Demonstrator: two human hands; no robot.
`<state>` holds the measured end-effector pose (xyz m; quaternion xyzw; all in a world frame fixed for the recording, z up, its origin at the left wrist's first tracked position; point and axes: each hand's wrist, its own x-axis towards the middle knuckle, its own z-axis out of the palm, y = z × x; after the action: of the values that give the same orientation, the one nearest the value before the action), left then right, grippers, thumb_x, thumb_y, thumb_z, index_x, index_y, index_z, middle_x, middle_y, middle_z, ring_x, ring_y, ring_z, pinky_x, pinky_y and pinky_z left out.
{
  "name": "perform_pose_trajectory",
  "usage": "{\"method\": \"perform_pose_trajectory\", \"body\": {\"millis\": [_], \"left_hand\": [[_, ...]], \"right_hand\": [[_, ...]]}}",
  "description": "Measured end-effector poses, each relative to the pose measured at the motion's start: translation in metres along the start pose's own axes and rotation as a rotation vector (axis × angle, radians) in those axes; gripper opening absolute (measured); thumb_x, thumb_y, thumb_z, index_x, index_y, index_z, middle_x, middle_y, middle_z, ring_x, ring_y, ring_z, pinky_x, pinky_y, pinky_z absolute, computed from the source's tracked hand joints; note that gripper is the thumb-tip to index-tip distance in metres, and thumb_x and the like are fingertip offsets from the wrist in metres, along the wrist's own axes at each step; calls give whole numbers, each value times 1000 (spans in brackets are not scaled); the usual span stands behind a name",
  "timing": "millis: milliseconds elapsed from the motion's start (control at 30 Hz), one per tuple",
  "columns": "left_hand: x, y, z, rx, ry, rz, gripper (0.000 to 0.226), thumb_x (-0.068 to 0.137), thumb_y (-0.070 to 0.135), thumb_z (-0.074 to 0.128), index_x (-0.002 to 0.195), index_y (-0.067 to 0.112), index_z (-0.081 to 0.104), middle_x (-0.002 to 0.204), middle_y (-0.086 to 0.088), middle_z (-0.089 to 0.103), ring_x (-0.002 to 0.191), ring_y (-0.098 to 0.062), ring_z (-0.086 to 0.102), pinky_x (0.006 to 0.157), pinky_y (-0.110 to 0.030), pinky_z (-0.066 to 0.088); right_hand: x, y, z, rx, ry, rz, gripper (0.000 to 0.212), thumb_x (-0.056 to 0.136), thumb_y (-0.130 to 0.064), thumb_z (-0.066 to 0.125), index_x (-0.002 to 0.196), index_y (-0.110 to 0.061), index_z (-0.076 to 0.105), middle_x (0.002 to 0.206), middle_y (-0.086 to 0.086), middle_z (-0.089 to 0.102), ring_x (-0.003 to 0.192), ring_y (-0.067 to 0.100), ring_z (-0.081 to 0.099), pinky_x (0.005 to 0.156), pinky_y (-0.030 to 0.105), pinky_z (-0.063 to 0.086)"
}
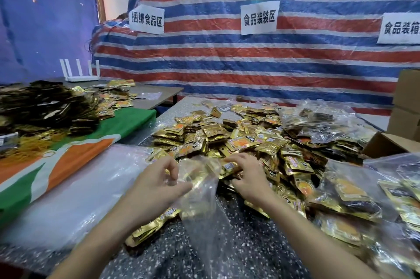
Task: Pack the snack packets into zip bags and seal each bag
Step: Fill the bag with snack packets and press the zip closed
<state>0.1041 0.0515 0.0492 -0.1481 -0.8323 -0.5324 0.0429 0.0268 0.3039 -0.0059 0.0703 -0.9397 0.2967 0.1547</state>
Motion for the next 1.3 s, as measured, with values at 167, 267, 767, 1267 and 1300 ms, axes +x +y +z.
{"method": "perform_pose_trajectory", "body": {"millis": [167, 267, 767, 1267, 1300], "left_hand": [[3, -1, 18, 132, -12, 0, 45, 77, -2, 74, 66, 24, 39, 53, 11, 50, 47, 1, 47, 55, -26, 41], [1, 7, 22, 126, -28, 28, 46, 81, -11, 62, 69, 30, 46, 80, 10, 57, 71, -2, 60, 52, -17, 44], [10, 22, 56, 283, -56, -22, 64, 73, 20, 84, 128, 24, 52, 128, 6, 44, 113, -9, 47, 79, -9, 39], [4, 47, 76, 115, -160, -158, 71, 75, 1, 76, 135, 18, 43, 129, -7, 44, 99, -21, 59, 68, -31, 51], [3, 47, 77, 75, -165, -152, 67, 76, -2, 74, 131, 21, 44, 130, -8, 44, 97, -20, 61, 67, -31, 52]], "right_hand": [[7, 0, 19, -225, 123, 21, 47, 95, -20, 60, 139, -37, 56, 138, -13, 53, 130, 14, 36, 110, 38, 29], [7, -5, 14, -244, 217, -22, 37, 98, -25, 56, 133, -38, 62, 128, -16, 60, 122, 14, 42, 101, 39, 33], [-53, -69, -128, 1292, 319, 219, 6, 93, -6, 62, 92, 0, 61, 81, 12, 74, 72, 28, 74, 54, 33, 59], [-79, -66, -114, 785, 59, 506, 14, 101, -21, 54, 104, -14, 42, 110, 13, 50, 90, 32, 71, 62, 48, 63], [-78, -67, -114, 778, 45, 483, 12, 101, -19, 52, 106, -13, 43, 114, 14, 54, 93, 35, 70, 62, 48, 63]]}}
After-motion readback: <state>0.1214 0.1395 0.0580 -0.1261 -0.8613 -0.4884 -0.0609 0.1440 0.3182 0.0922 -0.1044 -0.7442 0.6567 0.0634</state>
